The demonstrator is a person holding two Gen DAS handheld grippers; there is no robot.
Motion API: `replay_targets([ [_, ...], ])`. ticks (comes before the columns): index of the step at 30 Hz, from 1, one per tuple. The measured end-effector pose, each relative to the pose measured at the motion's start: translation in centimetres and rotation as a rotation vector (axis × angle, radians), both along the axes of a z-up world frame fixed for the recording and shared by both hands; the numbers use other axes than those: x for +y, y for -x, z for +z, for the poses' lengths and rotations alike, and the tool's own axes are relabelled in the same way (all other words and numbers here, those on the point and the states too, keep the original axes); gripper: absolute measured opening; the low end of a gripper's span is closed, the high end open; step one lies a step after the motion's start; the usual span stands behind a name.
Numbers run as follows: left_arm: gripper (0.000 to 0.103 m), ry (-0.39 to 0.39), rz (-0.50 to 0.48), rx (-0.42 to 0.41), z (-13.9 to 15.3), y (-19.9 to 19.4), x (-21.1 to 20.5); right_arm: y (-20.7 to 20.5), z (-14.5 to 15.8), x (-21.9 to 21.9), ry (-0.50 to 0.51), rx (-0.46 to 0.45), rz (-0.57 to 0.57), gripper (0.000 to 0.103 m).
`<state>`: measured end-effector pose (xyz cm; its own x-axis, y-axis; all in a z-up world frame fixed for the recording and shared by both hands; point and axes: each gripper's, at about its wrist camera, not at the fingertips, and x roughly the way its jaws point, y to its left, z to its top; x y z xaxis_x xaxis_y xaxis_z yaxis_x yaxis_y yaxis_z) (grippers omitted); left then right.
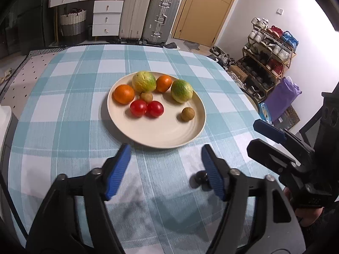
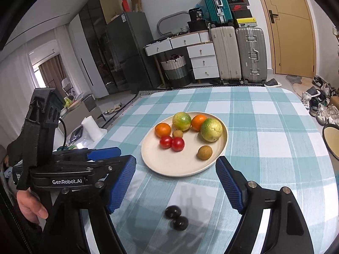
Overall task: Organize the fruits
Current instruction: 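Withdraw both tools from the plate toward the dark plums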
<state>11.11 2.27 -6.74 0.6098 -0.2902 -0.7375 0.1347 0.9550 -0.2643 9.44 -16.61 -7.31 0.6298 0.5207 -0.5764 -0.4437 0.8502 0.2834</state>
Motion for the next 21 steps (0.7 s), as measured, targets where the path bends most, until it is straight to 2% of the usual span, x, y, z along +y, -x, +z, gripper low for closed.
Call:
replay_targets([
  [5, 0.081, 0.012, 0.024, 0.014, -0.6, 0.9, -0.1, 1.0, -0.3, -0.3, -0.008, 0.004, 0.007, 0.080],
  [10, 0.082, 0.000, 0.069, 0.073, -2.0, 0.9, 0.1, 1.8, -1.0, -0.8, -0.010, 0.016, 0.005, 0.083],
  [21, 0.085, -0.001, 0.069, 0.098, -4.4, 1.9, -0.3, 2.8, -3.5, -1.5, 0.011, 0.071, 0.001, 0.085],
])
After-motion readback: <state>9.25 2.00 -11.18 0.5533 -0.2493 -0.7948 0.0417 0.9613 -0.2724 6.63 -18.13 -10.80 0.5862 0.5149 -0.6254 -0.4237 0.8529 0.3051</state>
